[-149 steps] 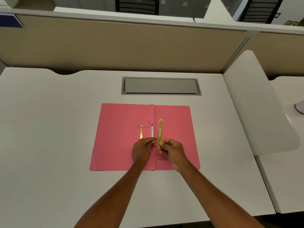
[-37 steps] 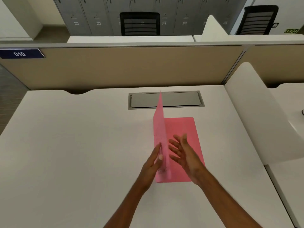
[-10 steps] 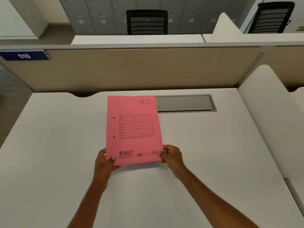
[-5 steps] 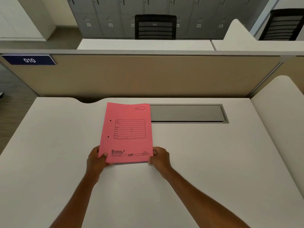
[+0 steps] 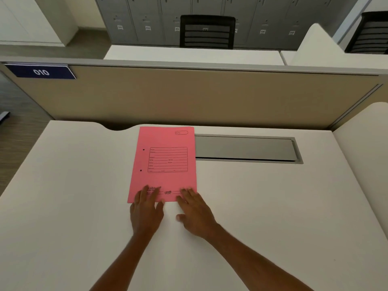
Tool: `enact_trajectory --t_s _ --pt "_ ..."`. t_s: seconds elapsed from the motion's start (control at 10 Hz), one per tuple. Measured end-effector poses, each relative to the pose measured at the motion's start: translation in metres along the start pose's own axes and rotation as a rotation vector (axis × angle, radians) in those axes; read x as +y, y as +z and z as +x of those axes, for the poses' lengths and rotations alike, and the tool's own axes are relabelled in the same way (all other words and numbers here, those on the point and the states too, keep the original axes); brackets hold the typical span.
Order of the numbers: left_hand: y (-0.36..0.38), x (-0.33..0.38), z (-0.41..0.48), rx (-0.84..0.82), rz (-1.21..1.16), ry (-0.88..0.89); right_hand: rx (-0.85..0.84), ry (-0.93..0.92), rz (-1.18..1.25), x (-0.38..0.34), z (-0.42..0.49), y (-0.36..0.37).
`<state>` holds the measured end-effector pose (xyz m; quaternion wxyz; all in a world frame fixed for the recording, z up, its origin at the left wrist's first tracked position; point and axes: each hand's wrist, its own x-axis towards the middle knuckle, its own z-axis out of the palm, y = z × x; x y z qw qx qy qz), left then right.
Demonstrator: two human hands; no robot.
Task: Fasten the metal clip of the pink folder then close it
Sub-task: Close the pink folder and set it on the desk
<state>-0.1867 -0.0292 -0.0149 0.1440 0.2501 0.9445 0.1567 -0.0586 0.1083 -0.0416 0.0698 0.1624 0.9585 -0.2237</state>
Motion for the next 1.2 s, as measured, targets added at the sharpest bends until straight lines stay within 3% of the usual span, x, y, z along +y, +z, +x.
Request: enact_trajectory --t_s 0.8,1.2 --pt "-0.011 -0.003 0.051 -0.001 0.179 0.062 -0.124 -0.005 -0.068 0.003 0.045 -0.008" --pt "-0.024 0.004 0.057 -0.067 0.253 0.069 -0.158 0.004 -0.132 0.007 0.04 -0.057"
